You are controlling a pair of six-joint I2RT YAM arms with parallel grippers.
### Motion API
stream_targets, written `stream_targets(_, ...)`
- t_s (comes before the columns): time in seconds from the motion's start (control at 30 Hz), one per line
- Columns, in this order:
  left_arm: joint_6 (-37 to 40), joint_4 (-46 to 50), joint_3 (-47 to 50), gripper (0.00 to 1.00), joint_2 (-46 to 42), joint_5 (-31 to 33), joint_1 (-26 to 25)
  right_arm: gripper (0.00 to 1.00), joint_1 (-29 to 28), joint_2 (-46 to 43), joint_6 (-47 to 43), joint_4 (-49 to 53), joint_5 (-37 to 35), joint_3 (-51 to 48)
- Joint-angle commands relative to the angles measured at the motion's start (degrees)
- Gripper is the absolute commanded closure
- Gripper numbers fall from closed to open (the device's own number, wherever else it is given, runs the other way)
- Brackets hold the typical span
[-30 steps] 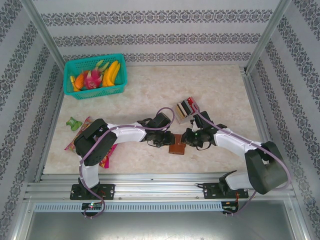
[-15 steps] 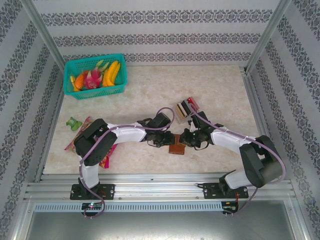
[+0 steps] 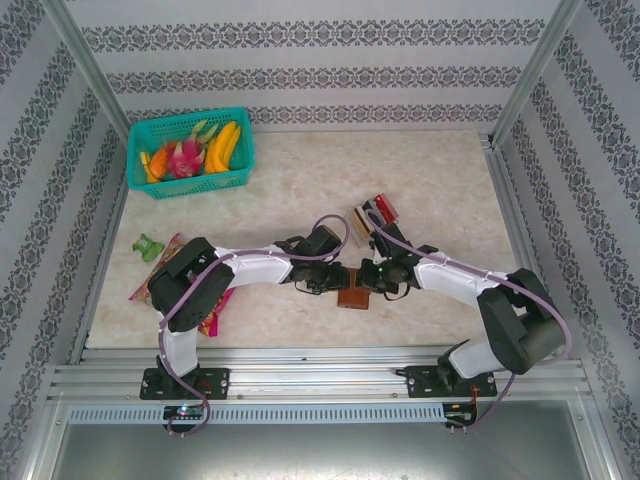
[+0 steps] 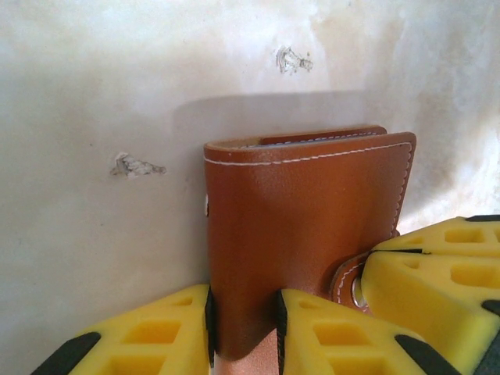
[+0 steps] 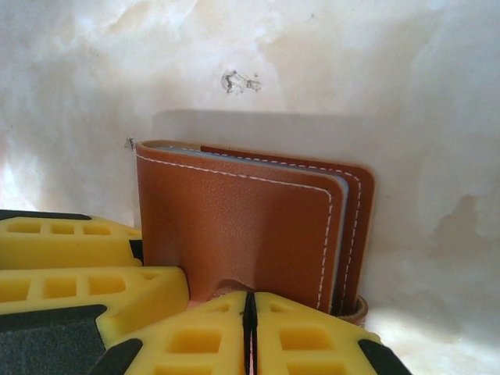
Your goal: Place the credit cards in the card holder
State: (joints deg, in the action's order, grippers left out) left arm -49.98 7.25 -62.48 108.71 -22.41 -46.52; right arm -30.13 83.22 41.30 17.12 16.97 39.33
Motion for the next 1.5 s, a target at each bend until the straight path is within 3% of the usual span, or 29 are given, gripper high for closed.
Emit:
stream_targets(0.0,-0.73,1.59,1.48,0.72,0.98,1.27,-1.12,0.88,-3.50,2.14,-2.01,5.59,-2.23,-2.53)
stream_targets(0.53,-2.41,0.87,2.15,0.73,0.85,1.37,-1.12,0.94,-8.48,0.56,-3.26,5.37,-8.18,-7.75)
stream_targets(1.1,-3.08,-0.13,2.80,0.74,0.45,1.00,-1.16,0.98,-15.86,2.84,2.81,5.62,-16.62,-9.68)
stream_targets(1.23,-2.39,-0.15,2.80,0.73,-0.56,1.47,-1.11,0.95,-13.78,2.70,-0.23,8.20,-15.56,-4.91)
stream_targets(1.33,-0.70,0.91,2.22,0.70,-3.12,3.78,-1.10,0.93,-11.52,-2.10,-2.84,12.73,-16.76,1.95)
stream_targets(1.47,2.90,5.36,-0.36,0.61,-8.26,10.87,-0.94,0.80,-3.75,-11.24,-7.18,14.15,-23.34,6.25)
